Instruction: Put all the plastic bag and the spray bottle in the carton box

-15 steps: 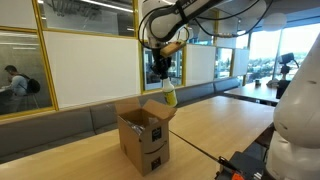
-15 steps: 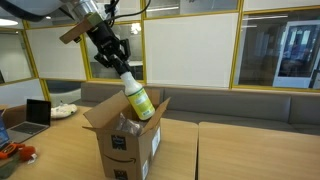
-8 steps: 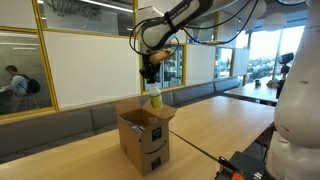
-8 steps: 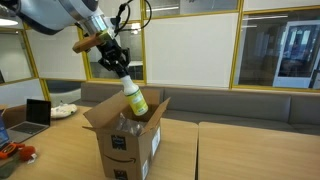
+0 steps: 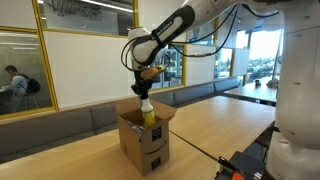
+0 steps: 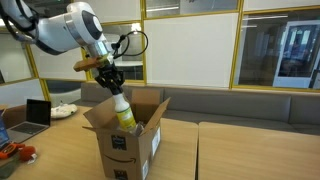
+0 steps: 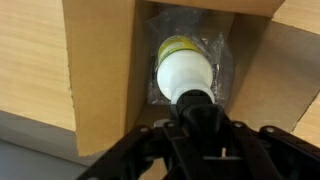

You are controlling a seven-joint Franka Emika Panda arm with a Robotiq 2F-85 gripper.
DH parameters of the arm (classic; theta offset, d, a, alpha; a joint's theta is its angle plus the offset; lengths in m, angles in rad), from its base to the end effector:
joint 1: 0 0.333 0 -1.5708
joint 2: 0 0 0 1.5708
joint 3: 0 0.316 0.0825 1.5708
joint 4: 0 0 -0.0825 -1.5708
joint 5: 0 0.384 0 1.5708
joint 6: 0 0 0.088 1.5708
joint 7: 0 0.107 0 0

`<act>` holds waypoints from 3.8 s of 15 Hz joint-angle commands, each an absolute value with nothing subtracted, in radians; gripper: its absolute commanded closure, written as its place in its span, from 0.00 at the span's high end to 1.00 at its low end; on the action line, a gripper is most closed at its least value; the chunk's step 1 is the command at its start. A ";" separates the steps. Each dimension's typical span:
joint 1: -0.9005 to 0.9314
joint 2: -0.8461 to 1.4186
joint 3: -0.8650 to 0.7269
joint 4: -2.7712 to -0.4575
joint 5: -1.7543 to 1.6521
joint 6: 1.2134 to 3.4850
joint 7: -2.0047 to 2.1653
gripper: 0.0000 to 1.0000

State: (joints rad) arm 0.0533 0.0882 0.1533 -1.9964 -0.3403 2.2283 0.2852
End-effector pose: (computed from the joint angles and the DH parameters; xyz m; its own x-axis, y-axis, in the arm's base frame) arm 0.5781 0.1089 0.4323 0.9732 0.1298 0.1900 0.0835 -0.9686 0.2341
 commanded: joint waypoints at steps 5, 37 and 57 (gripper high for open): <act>0.090 0.223 0.120 -1.910 -0.254 2.201 0.213 0.18; 0.070 -0.024 -0.006 -1.949 -0.304 1.899 0.254 1.00; -0.048 -0.932 -0.088 -2.756 -0.035 1.871 0.218 1.00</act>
State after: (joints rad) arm -0.0442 -0.8268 -0.0475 -2.7154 -0.1275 1.8559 0.3094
